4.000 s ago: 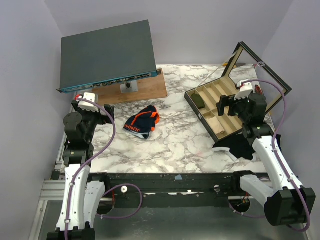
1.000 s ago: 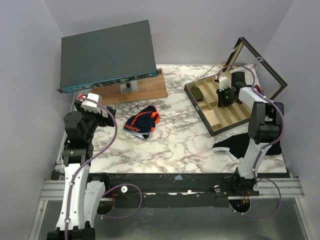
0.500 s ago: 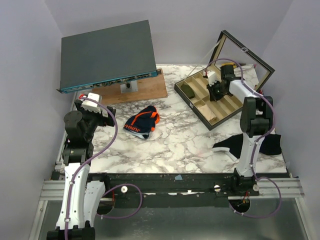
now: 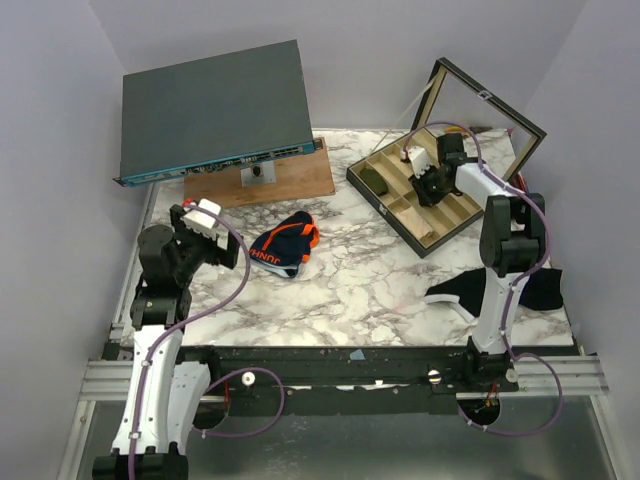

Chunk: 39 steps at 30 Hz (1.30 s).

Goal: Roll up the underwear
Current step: Move the storage box to the center of the board, then move the underwear to the center of the board.

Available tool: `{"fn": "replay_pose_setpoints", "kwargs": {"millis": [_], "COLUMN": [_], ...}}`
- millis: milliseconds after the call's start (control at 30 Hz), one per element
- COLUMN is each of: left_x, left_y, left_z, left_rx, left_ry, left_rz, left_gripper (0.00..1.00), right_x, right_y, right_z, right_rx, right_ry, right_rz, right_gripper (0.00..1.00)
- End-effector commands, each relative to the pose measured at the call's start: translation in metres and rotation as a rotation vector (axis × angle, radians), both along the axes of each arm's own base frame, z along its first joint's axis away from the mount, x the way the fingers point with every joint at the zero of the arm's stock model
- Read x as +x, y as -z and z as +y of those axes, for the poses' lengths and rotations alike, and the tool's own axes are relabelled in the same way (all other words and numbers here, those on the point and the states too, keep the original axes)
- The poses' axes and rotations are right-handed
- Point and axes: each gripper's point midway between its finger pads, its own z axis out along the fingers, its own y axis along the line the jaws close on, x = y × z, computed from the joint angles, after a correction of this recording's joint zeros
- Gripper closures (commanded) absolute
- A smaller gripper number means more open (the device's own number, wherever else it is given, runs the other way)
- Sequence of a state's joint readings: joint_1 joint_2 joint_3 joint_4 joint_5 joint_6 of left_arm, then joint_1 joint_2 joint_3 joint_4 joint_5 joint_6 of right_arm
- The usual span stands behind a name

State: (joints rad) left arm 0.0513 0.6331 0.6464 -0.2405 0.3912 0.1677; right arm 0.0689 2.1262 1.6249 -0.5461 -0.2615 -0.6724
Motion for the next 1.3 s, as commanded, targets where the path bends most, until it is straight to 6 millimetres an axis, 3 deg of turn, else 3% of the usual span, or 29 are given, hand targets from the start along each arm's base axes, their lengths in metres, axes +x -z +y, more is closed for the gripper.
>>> {"fn": "replay_pose_setpoints", "kwargs": {"millis": [0, 233, 467, 667, 800, 933, 1267], "left_x": [-0.023, -0.034, -0.030, -0.010, 0.005, 0.005, 0.008], "left_y": [0.030, 0.059, 0.086, 0.113, 0.131, 0.140, 0.174], "left_z": [-0.035, -0.075, -0.107, -0.130, -0.138, -0.147, -0.148], "left_rx": [0.124, 0.208, 0.331, 0.428, 0.460, 0.455, 0.556], "left_ry": [0.273, 0.451, 0.526, 0.511, 0.479, 0.496, 0.448], "left_rz": [0.033, 0.074, 0.179, 0.314, 0.416, 0.491, 0.585], "left_gripper": [0.01, 0.01, 0.01, 0.07, 0.15, 0.19, 0.25], "right_x": [-0.030, -0.044, -0.072, -0.104, -0.121, -0.132, -0.138], "right_y": [-0.007, -0.055, -0.103, -0.137, -0.145, -0.150, -0.142], "right_z": [-0.004, 0.011, 0.025, 0.030, 0.029, 0.029, 0.035], "right_rx": [-0.016, 0.105, 0.246, 0.324, 0.339, 0.356, 0.395], "right_ry": [0.006, 0.051, 0.130, 0.163, 0.173, 0.181, 0.182], "right_rz": [0.032, -0.051, -0.114, -0.170, -0.194, -0.208, -0.188], "right_gripper": [0.67, 0.37, 0.34, 0.34, 0.34, 0.34, 0.34]}}
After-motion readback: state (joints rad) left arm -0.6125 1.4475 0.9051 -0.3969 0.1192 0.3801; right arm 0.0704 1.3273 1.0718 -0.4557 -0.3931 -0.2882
